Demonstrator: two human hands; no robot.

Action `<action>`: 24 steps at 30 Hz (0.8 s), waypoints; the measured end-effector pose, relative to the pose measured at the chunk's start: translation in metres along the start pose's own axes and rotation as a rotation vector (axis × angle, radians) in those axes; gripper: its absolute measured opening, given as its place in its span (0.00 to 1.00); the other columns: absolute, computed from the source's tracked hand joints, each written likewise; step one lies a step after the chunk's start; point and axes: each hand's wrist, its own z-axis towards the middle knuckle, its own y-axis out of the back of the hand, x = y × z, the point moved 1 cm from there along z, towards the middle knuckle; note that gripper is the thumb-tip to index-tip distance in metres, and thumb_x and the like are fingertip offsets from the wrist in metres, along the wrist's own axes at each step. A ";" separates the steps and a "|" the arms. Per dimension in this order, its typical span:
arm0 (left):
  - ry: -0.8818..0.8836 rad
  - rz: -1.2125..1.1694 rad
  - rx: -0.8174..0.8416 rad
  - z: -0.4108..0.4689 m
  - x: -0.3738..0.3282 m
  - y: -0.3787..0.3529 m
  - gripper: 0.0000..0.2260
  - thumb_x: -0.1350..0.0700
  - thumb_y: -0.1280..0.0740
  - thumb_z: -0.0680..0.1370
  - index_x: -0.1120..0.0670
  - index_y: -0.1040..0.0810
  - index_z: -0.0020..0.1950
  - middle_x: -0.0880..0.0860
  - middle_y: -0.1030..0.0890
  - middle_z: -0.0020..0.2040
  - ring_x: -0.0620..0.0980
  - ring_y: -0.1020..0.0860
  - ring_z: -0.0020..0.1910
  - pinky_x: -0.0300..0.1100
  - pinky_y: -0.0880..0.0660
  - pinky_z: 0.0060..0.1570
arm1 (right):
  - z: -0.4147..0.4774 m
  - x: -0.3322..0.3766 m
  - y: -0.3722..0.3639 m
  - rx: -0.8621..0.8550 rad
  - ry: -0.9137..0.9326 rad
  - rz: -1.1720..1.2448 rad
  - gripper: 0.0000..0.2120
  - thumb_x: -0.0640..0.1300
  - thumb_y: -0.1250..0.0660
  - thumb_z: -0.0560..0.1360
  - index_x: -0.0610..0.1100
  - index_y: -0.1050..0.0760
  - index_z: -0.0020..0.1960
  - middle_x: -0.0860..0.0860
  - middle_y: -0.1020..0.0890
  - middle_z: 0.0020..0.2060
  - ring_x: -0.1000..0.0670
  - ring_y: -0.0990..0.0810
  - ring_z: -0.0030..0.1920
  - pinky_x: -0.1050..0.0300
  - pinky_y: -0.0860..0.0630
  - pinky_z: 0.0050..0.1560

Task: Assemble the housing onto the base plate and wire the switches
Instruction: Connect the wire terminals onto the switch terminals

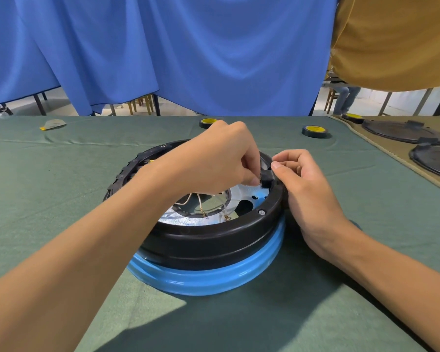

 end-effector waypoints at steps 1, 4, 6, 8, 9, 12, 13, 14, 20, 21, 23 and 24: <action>0.007 -0.018 0.013 0.000 0.001 0.001 0.01 0.54 0.25 0.73 0.50 0.13 0.43 0.41 0.17 0.35 0.41 0.20 0.38 0.35 0.25 0.42 | 0.000 -0.001 0.001 0.001 -0.004 -0.015 0.03 0.43 0.37 0.79 0.47 0.26 0.52 0.54 0.24 0.41 0.58 0.26 0.39 0.58 0.28 0.45; 0.025 -0.045 0.045 -0.001 0.005 0.007 0.04 0.55 0.24 0.72 0.48 0.14 0.45 0.42 0.16 0.36 0.37 0.20 0.38 0.34 0.24 0.42 | -0.005 0.000 0.004 0.052 -0.008 0.032 0.07 0.50 0.32 0.75 0.49 0.25 0.51 0.53 0.23 0.43 0.57 0.24 0.43 0.58 0.28 0.47; 0.028 -0.051 0.054 -0.002 0.007 0.009 0.07 0.57 0.24 0.71 0.47 0.16 0.46 0.42 0.16 0.37 0.35 0.19 0.38 0.35 0.23 0.44 | -0.008 0.001 0.010 0.169 0.032 0.026 0.19 0.58 0.30 0.66 0.54 0.26 0.55 0.53 0.24 0.49 0.58 0.23 0.49 0.63 0.28 0.49; 0.020 -0.032 0.034 -0.002 0.007 0.009 0.08 0.60 0.24 0.71 0.48 0.16 0.45 0.42 0.16 0.36 0.36 0.20 0.37 0.37 0.24 0.44 | -0.009 0.004 0.019 0.385 0.136 -0.214 0.33 0.66 0.30 0.59 0.67 0.33 0.63 0.60 0.31 0.58 0.61 0.30 0.62 0.63 0.32 0.58; 0.016 -0.014 0.017 -0.002 0.008 0.009 0.08 0.61 0.24 0.71 0.50 0.16 0.45 0.43 0.16 0.36 0.36 0.20 0.38 0.38 0.24 0.44 | -0.009 0.006 0.023 0.491 0.182 -0.345 0.39 0.68 0.29 0.57 0.73 0.40 0.65 0.66 0.35 0.61 0.63 0.36 0.67 0.62 0.35 0.62; 0.015 0.032 -0.020 -0.001 0.011 0.005 0.08 0.62 0.25 0.71 0.51 0.16 0.47 0.43 0.16 0.38 0.39 0.19 0.38 0.42 0.22 0.46 | -0.005 0.006 0.031 0.626 0.293 -0.556 0.51 0.67 0.23 0.55 0.77 0.52 0.68 0.71 0.42 0.65 0.65 0.45 0.71 0.65 0.40 0.63; 0.017 0.040 -0.021 0.000 0.012 0.004 0.08 0.61 0.25 0.71 0.51 0.16 0.47 0.44 0.16 0.38 0.39 0.20 0.38 0.43 0.22 0.47 | -0.003 0.004 0.030 0.612 0.318 -0.583 0.52 0.67 0.23 0.55 0.76 0.52 0.69 0.71 0.42 0.66 0.65 0.45 0.71 0.67 0.40 0.63; 0.019 0.054 -0.019 0.000 0.014 0.004 0.07 0.61 0.25 0.72 0.51 0.16 0.47 0.44 0.17 0.39 0.39 0.20 0.39 0.43 0.22 0.48 | -0.002 0.001 0.029 0.582 0.333 -0.596 0.52 0.67 0.23 0.55 0.75 0.51 0.69 0.73 0.42 0.65 0.66 0.44 0.70 0.69 0.40 0.62; 0.086 0.218 -0.028 -0.004 0.017 0.006 0.09 0.49 0.34 0.79 0.50 0.17 0.52 0.51 0.19 0.50 0.53 0.23 0.53 0.49 0.26 0.53 | 0.008 -0.014 0.012 0.330 0.351 -0.684 0.50 0.74 0.32 0.60 0.60 0.47 0.75 0.61 0.31 0.67 0.58 0.34 0.67 0.55 0.35 0.68; 0.095 0.238 -0.039 -0.007 0.014 0.006 0.10 0.48 0.37 0.81 0.51 0.18 0.52 0.51 0.19 0.51 0.54 0.23 0.53 0.51 0.25 0.53 | 0.010 -0.016 0.011 0.342 0.388 -0.731 0.48 0.74 0.34 0.63 0.58 0.48 0.76 0.62 0.32 0.67 0.58 0.35 0.67 0.56 0.37 0.67; 0.090 0.292 -0.113 -0.014 0.007 0.002 0.13 0.47 0.41 0.82 0.51 0.20 0.53 0.51 0.20 0.52 0.54 0.23 0.53 0.52 0.25 0.53 | 0.016 -0.017 0.016 0.348 0.436 -0.747 0.40 0.69 0.37 0.71 0.55 0.46 0.76 0.64 0.32 0.63 0.60 0.36 0.66 0.58 0.39 0.65; 0.091 0.314 -0.169 -0.020 0.003 -0.004 0.14 0.44 0.42 0.81 0.51 0.21 0.53 0.50 0.20 0.52 0.54 0.24 0.54 0.52 0.26 0.53 | 0.021 -0.019 0.022 0.306 0.427 -0.712 0.35 0.65 0.38 0.74 0.53 0.43 0.76 0.63 0.30 0.63 0.59 0.34 0.65 0.59 0.39 0.65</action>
